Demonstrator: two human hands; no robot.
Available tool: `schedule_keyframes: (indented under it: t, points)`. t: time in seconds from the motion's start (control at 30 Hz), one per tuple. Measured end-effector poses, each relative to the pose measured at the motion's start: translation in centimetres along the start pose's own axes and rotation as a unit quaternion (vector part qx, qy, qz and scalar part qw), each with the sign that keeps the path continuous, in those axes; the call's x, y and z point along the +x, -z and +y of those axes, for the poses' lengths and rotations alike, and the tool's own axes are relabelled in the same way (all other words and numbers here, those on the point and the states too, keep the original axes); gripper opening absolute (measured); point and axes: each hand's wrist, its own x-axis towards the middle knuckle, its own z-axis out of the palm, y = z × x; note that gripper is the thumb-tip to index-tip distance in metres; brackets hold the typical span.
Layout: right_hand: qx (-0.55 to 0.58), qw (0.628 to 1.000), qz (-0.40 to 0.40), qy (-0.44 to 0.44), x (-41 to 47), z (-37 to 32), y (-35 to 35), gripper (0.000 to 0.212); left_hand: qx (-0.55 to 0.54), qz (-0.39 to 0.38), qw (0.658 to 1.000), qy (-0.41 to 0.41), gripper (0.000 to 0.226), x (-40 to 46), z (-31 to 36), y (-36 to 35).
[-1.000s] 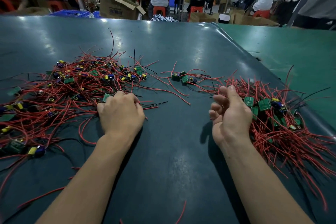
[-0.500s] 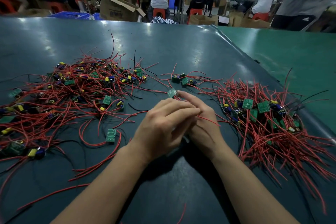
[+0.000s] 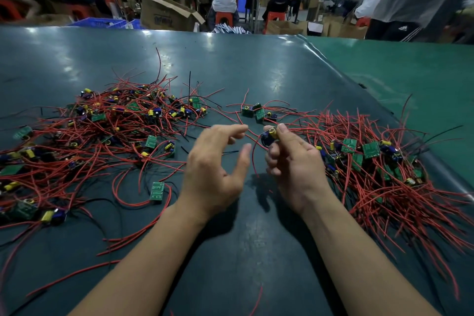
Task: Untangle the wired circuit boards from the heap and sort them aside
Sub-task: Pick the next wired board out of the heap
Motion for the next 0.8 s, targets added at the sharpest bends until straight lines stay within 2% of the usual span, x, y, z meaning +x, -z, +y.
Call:
schedule_keyframes:
  t: [0.07, 0.13, 0.23, 0.33, 0.5, 0.63, 0.7, 0.8]
  points:
    - [0.005, 0.999, -0.02, -0.039, -0.2, -0.1, 0.0, 0.026, -0.072, -0.075, 0.991, 0.085, 0.025, -0.3, 0.2, -0.3]
    - [-0.004, 0.998, -0.029, -0.058, -0.4, -0.1, 0.0, 0.024, -0.121, -0.111, 0.978, 0.131, 0.021, -0.3, 0.5, -0.5]
    - [-0.006, 0.998, -0.029, -0.048, -0.3, -0.1, 0.2, 0.017, -0.22, -0.091, 0.95, 0.201, 0.015, 0.0, 0.8, -0.6]
    - [-0.068, 0.998, 0.006, -0.007, -0.2, 0.1, 0.3, 0.013, -0.281, -0.093, 0.914, 0.276, 0.007, 0.3, 1.1, -0.5]
    - [-0.082, 0.997, -0.01, 0.011, 0.0, -0.4, 0.7, 0.019, -0.403, -0.091, 0.818, 0.401, 0.012, 1.1, 0.8, -0.1]
    - [-0.08, 0.997, 0.011, -0.012, 0.2, -0.9, 1.1, 0.012, -0.494, -0.081, 0.752, 0.429, 0.015, 1.5, 0.4, 0.2]
    - [-0.079, 0.996, 0.007, -0.035, 0.1, -0.9, 1.0, 0.013, -0.49, -0.086, 0.747, 0.441, 0.012, 1.5, 0.5, 0.3]
    - [-0.091, 0.995, -0.022, -0.045, 0.0, -0.9, 1.0, 0.017, -0.446, -0.095, 0.767, 0.452, 0.011, 1.5, 0.4, 0.4]
